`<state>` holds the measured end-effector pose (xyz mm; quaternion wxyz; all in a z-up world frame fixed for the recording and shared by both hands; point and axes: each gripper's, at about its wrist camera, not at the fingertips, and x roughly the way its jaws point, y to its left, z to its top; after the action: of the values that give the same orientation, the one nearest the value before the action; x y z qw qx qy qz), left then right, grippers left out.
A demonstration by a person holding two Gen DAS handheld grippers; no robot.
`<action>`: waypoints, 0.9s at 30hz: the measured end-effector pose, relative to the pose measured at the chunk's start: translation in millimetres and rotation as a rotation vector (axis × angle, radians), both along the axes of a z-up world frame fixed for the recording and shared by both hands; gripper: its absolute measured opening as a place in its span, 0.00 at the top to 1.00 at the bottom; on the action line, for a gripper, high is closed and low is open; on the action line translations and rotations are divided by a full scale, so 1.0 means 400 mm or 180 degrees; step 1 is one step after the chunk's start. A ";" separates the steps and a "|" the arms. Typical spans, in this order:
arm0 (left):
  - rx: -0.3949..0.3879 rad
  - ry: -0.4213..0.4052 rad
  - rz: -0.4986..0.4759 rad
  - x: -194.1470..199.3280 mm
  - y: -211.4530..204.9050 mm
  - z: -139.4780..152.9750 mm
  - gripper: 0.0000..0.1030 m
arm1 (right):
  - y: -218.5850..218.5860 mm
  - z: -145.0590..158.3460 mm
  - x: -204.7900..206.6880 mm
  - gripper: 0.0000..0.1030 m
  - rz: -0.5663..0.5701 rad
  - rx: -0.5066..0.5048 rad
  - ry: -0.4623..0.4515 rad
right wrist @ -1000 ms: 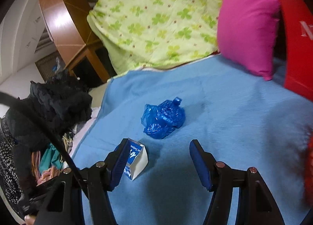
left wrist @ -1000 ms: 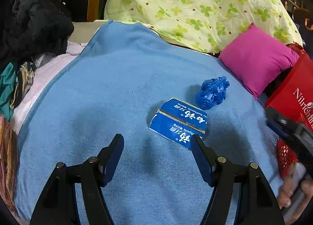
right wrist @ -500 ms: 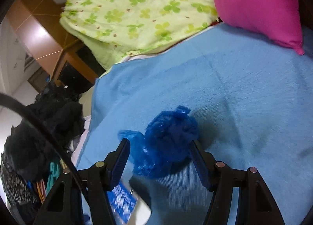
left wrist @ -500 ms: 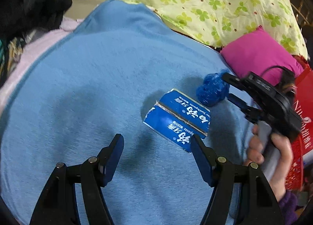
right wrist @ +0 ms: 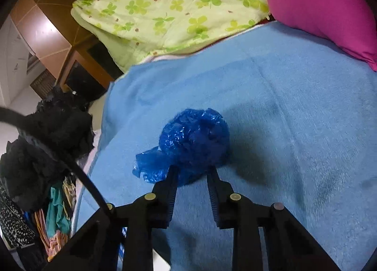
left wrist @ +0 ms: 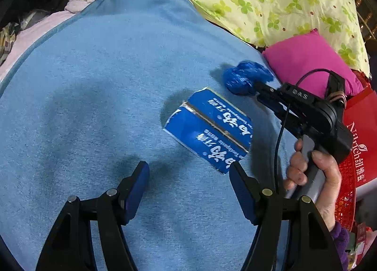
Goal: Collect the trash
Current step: 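Grasp the blue-white toothpaste box with the left tool while the right tool lifts the blue bag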
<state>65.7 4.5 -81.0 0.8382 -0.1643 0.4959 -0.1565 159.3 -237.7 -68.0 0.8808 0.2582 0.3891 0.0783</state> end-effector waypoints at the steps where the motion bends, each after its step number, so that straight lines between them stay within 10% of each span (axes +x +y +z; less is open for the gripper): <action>1: -0.0013 0.0011 0.0016 -0.002 0.010 -0.003 0.31 | 0.001 0.000 -0.006 0.74 0.0032 -0.0009 0.0023; 13: -0.0026 -0.0009 0.0149 -0.002 0.048 0.007 0.31 | 0.090 -0.029 -0.044 0.72 0.0831 0.0192 0.0459; 17: -0.0067 -0.0073 0.0295 -0.007 0.087 0.024 0.31 | 0.170 -0.022 -0.067 0.71 0.1890 0.0387 0.0659; 21: -0.0029 -0.0242 0.0397 -0.016 0.103 0.055 0.31 | 0.099 0.033 -0.042 0.70 0.1201 0.0307 0.0375; 23: 0.0005 -0.0313 0.0317 -0.022 0.086 0.064 0.31 | 0.042 0.054 -0.026 0.29 0.0606 0.0354 0.0229; 27: 0.0024 -0.0461 0.0146 -0.030 0.048 0.074 0.31 | -0.018 0.087 -0.012 0.19 -0.0018 0.0680 -0.0143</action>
<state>53.6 23.9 -51.2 0.8759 -0.1608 0.4307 -0.1468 154.6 -244.9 -33.3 0.8570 0.3499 0.3579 0.1227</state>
